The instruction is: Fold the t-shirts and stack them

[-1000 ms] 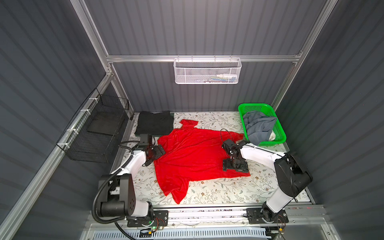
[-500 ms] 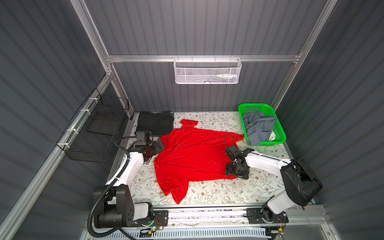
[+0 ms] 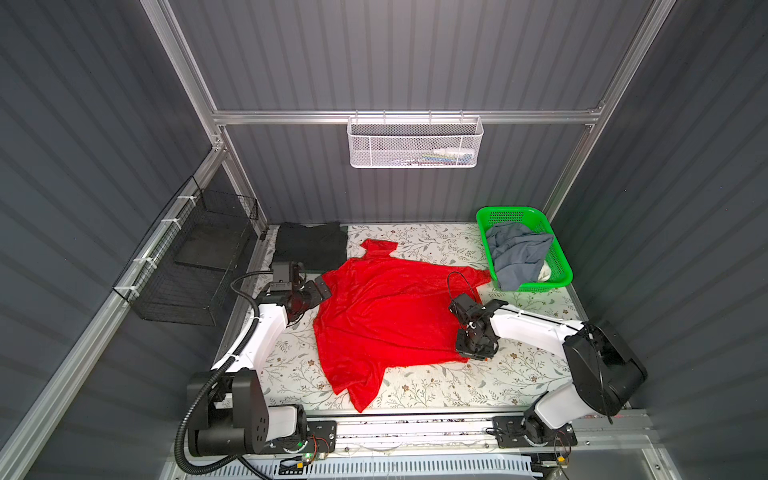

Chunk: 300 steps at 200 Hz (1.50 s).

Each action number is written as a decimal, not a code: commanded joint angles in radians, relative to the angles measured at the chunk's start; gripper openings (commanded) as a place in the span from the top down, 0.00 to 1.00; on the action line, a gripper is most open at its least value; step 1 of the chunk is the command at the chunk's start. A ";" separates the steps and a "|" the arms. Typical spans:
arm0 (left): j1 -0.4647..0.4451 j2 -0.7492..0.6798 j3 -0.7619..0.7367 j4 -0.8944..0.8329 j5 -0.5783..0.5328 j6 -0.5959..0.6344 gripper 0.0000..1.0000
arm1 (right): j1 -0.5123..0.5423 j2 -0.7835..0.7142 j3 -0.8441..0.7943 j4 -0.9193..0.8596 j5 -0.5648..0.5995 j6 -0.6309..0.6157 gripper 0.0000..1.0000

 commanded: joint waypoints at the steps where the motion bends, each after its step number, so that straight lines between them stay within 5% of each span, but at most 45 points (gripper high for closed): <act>1: -0.005 0.027 0.022 0.022 0.032 0.028 0.00 | 0.054 -0.010 -0.043 -0.123 -0.038 0.061 0.77; 30: -0.013 0.065 0.039 0.056 0.036 0.029 0.00 | 0.127 -0.019 -0.073 -0.159 -0.090 0.109 0.71; 47: -0.036 0.092 0.075 0.066 0.030 0.035 0.00 | 0.128 -0.044 -0.053 -0.199 -0.085 0.092 0.58; 59: -0.060 0.123 0.118 0.065 0.021 0.044 0.00 | 0.106 -0.063 0.003 -0.233 -0.059 0.057 0.39; 91: -0.133 0.266 0.271 0.067 0.026 0.073 0.00 | -0.037 -0.052 0.216 -0.251 -0.054 -0.088 0.19; 170: -0.222 0.734 0.697 0.119 0.155 0.148 0.00 | -0.326 0.281 0.630 -0.095 0.014 -0.367 0.17; 251: -0.251 1.130 1.101 0.060 0.167 0.185 0.01 | -0.338 0.614 0.904 -0.096 0.046 -0.481 0.24; 300: -0.269 1.250 1.280 0.031 0.190 0.193 0.02 | -0.338 0.732 1.043 -0.142 0.070 -0.515 0.29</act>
